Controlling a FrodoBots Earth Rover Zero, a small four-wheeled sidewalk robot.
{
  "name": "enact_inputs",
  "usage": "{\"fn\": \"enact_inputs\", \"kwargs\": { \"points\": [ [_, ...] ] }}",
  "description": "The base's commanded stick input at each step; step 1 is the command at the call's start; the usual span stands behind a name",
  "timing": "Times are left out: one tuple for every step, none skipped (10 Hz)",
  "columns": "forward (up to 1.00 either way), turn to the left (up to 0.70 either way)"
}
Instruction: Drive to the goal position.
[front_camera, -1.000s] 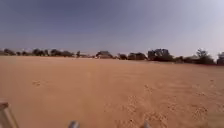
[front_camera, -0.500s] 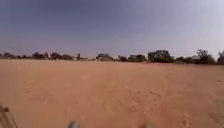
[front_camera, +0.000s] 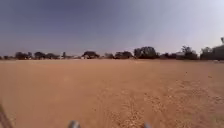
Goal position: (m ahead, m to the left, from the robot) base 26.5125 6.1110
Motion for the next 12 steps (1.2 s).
{"fn": "enact_inputs", "kwargs": {
  "points": [
    [0.70,0.00],
    [0.70,0.00],
    [0.70,0.00],
    [0.70,0.00],
    [0.70,0.00],
    [0.70,0.00],
    [0.70,0.00],
    [0.70,0.00],
    [0.70,0.00],
    [0.70,0.00],
    [0.70,0.00],
    [0.70,0.00]
  ]
}}
